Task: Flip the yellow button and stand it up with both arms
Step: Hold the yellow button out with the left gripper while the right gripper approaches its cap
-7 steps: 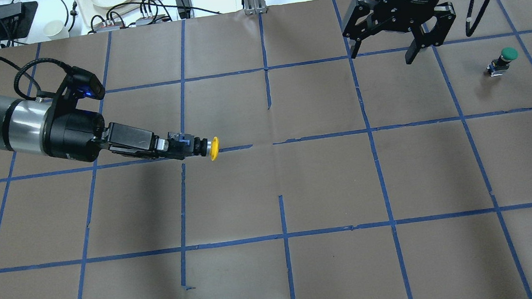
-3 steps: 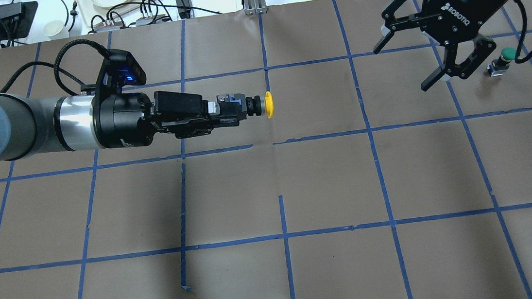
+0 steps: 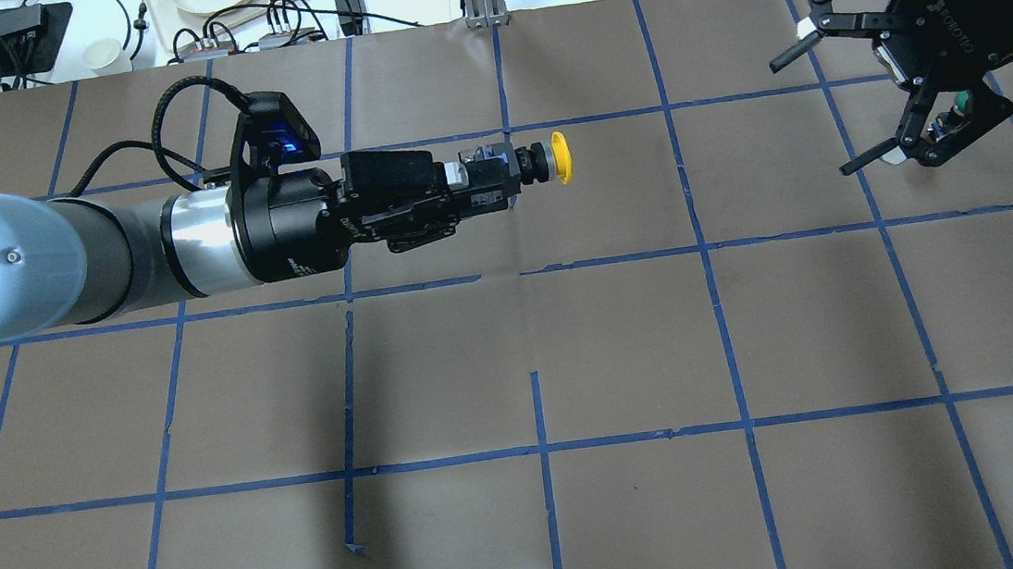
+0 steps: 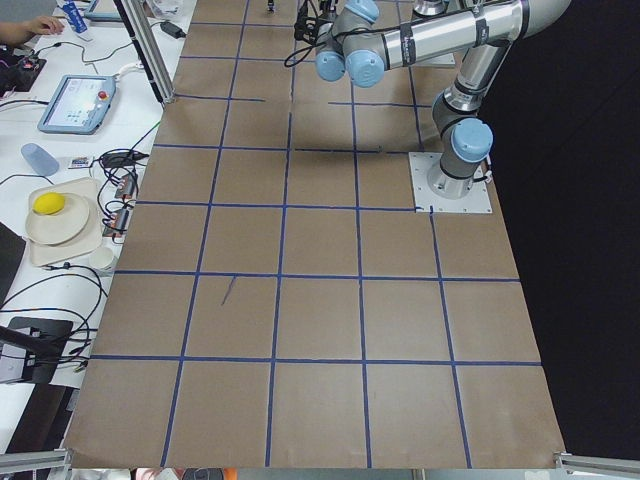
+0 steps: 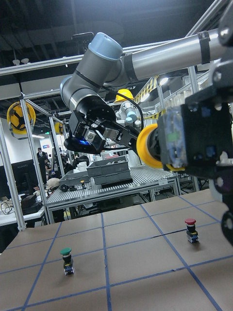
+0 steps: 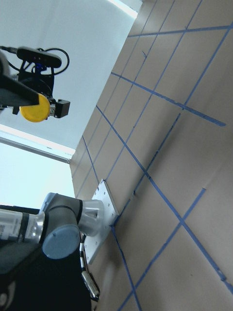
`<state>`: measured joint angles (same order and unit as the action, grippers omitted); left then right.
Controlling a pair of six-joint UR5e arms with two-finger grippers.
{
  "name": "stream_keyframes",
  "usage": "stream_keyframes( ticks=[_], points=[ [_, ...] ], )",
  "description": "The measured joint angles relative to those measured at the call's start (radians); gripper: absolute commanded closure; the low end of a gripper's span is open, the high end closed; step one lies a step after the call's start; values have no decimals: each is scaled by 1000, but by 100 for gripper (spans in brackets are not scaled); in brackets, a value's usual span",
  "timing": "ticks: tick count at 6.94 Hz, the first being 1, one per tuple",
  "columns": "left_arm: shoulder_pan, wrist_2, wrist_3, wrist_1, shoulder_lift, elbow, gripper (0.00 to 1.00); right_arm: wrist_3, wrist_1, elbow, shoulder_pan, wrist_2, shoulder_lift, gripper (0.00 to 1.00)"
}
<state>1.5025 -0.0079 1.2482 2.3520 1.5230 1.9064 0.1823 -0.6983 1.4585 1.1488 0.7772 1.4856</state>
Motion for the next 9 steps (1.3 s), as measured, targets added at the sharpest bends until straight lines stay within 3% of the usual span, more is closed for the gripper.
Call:
stream_keyframes(
  ticks=[4, 7, 9],
  points=[
    [36, -56, -1, 40, -8, 6, 81, 6, 104, 27, 142, -258, 9, 1],
    [37, -65, -1, 43, -9, 5, 81, 9, 71, 45, 270, -302, 4, 1],
    [38, -67, 0, 43, -9, 5, 80, 6, 22, 74, 295, -294, -1, 10]
  ],
)
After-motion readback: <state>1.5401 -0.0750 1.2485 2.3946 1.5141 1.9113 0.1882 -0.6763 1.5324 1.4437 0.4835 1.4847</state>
